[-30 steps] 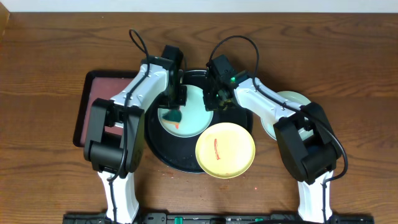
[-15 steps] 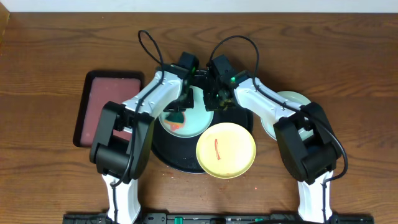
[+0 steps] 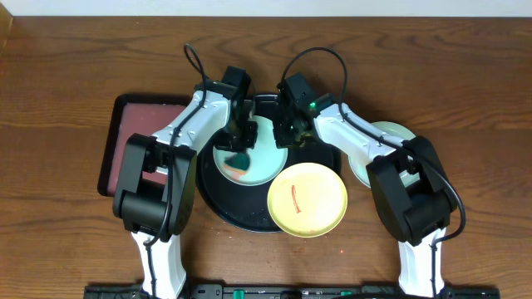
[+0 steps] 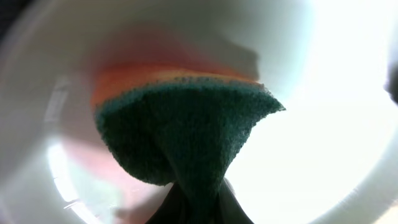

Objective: Clean dirty plates on tray and stack at the side
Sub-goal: 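Scrub the red smear on the second plate with the sponge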

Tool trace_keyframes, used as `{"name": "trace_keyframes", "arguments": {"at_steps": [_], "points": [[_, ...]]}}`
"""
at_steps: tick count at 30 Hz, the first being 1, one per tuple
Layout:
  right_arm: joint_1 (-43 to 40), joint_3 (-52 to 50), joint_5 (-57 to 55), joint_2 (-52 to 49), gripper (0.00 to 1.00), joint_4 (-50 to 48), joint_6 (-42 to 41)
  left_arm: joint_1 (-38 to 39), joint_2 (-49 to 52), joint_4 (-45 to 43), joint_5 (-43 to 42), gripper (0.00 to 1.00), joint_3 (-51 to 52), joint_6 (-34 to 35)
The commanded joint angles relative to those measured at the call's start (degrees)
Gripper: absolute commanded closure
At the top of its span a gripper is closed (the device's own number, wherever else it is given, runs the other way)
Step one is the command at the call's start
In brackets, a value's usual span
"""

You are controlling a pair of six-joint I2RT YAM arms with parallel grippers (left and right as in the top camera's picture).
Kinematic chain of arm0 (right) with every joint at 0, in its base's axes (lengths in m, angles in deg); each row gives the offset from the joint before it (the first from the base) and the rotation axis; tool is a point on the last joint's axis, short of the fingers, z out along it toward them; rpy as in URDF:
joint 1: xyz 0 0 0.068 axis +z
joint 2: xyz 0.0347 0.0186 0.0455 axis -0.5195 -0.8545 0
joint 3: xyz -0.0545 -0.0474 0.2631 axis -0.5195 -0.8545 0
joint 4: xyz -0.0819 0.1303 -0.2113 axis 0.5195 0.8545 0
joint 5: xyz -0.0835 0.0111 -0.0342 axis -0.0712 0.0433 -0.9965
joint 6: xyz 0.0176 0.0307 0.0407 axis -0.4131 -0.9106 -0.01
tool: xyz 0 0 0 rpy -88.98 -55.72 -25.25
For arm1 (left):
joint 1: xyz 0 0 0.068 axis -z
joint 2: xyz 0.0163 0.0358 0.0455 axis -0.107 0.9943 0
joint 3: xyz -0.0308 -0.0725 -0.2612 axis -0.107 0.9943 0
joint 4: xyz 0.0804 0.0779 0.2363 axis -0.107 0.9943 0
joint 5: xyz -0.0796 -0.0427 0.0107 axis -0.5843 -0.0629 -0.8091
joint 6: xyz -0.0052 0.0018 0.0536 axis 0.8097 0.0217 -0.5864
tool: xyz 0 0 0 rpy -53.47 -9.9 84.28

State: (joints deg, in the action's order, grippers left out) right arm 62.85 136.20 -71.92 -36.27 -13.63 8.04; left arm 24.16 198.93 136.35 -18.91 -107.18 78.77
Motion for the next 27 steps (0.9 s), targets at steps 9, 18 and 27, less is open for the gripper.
{"name": "trace_keyframes", "arguments": {"at_steps": [9, 18, 27], "points": [[-0.17, 0.85, 0.48, -0.76, 0.99, -0.72, -0.76, 0.66, 3.02, -2.14, 22.1, 0.92, -2.89, 18.88], [-0.17, 0.85, 0.48, -0.76, 0.99, -0.76, -0.74, 0.66, 3.02, -1.9, 34.77, 0.93, -2.89, 27.23], [-0.17, 0.85, 0.48, -0.76, 0.99, -0.9, -0.74, 0.92, 2.8, 4.22, 1.86, 0.93, -2.89, 0.46]]}}
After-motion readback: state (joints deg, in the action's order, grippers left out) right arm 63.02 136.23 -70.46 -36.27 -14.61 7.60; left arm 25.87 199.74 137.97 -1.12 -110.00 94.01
